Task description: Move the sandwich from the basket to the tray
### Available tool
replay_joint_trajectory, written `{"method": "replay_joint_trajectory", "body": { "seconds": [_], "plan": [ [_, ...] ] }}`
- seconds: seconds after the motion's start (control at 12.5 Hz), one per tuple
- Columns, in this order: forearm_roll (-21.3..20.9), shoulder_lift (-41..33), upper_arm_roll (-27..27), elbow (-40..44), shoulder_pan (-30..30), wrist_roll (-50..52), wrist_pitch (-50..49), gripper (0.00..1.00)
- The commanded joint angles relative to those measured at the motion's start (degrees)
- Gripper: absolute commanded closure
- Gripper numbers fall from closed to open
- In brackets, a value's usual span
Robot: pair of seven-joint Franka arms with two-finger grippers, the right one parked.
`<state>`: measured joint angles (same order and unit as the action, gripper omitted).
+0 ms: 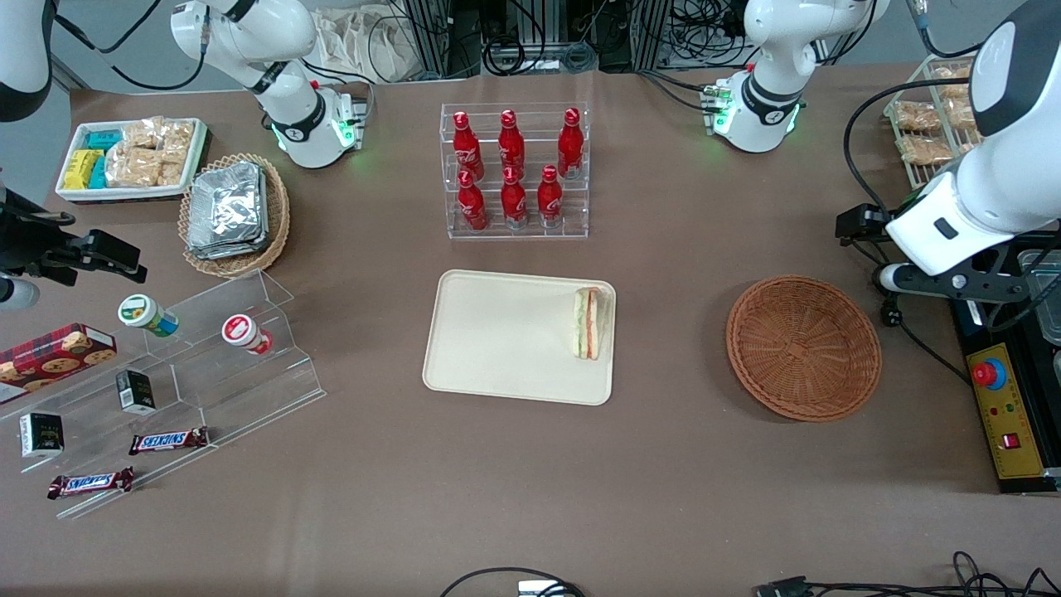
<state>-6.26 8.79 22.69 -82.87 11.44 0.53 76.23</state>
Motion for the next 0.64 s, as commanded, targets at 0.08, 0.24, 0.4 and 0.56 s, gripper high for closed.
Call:
{"method": "replay_joint_trajectory", "body": {
  "seconds": [0.08, 0.24, 0.4, 0.56],
  "plan": [
    [0.9, -3.1, 0.3, -3.3, 0.6, -0.7, -0.3, 0.0],
    [0.7, -5.2, -1.7, -5.5, -1.7, -0.9, 0.8, 0.0],
    [1.5, -5.6, -14.9, -5.7, -13.0, -1.0, 0.8, 0.0],
    [2.0, -7.0, -17.6, -7.2, -14.4, -1.9, 1.5, 0.0]
  ]
}}
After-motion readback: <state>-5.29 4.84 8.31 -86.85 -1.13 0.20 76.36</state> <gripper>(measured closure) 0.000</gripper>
